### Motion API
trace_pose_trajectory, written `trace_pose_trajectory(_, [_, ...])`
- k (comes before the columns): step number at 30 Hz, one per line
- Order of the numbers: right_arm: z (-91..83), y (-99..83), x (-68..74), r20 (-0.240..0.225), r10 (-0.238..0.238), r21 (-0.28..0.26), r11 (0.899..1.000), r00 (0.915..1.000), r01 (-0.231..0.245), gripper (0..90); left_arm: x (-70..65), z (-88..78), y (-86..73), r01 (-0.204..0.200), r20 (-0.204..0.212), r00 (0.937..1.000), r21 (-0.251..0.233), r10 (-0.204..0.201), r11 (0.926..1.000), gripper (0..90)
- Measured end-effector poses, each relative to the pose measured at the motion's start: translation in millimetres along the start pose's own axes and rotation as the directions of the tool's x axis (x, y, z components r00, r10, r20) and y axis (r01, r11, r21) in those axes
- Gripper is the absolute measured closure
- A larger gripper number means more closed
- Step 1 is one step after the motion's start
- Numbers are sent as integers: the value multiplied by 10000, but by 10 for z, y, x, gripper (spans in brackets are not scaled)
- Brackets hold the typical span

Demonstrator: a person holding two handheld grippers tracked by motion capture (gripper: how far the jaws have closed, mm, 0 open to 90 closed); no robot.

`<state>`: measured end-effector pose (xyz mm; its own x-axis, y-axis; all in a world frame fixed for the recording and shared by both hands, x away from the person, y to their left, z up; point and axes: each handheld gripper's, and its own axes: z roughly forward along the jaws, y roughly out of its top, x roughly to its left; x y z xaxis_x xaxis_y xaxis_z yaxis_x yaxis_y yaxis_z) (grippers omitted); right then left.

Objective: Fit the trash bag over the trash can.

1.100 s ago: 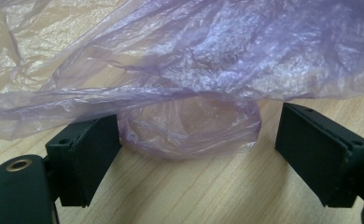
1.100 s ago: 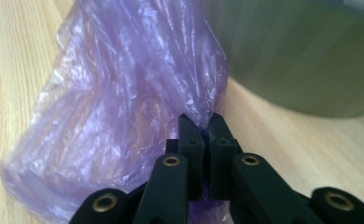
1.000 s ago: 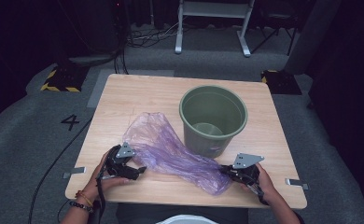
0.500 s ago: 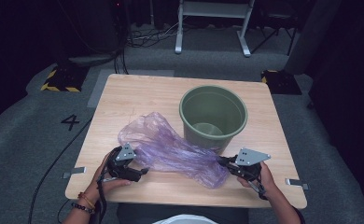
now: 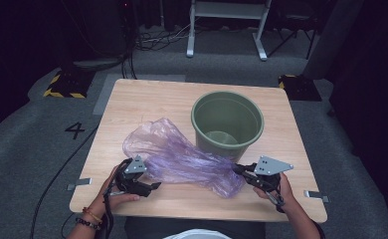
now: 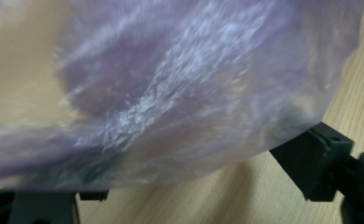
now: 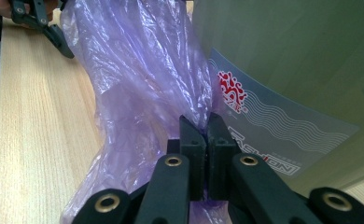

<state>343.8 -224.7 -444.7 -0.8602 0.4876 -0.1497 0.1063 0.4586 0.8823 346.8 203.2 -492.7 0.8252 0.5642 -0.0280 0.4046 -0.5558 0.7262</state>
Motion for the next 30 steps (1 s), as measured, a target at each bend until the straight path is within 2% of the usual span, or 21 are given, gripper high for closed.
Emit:
trace_pose_trajectory(7, [2,49,0,67,-23,-183,9998,10000,24,883,-12,-1,-3,-12,42,10000,98,12,10000,220])
trace_pose_trajectory(10, [-11,60,2,147,-27,-291,9996,9999,31,883,-1,-31,-15,-21,-244,9997,94,24,10000,218])
trace_pose_trajectory(12, [-22,64,-3,203,-9,-326,9995,9998,15,884,19,-72,-24,77,-366,9993,-93,-81,9999,204])
trace_pose_trajectory(14, [-30,61,-10,290,70,-363,9993,9996,-60,884,60,-163,-38,351,-493,9981,-542,-377,9979,188])
trace_pose_trajectory(17, [-34,50,-18,368,122,-383,9992,9992,-108,883,87,-262,-52,471,-658,9964,-991,-538,9940,182])
trace_pose_trajectory(22, [-17,18,-33,525,269,-306,9992,9983,-253,884,36,-422,-16,156,-1073,9936,-1844,-359,9827,189])
trace_pose_trajectory(26, [23,-1,-22,577,401,-154,9991,9975,-393,883,-11,-499,42,360,-374,9982,-2465,-466,9685,188])
trace_pose_trajectory(28, [43,-1,-14,606,401,-115,9992,9974,-395,882,-81,-490,112,235,92,9997,-2484,-219,9684,188])
trace_pose_trajectory(30, [66,3,-4,557,422,-124,9991,9976,-416,881,-151,-480,189,87,236,9997,-2638,-25,9645,176])
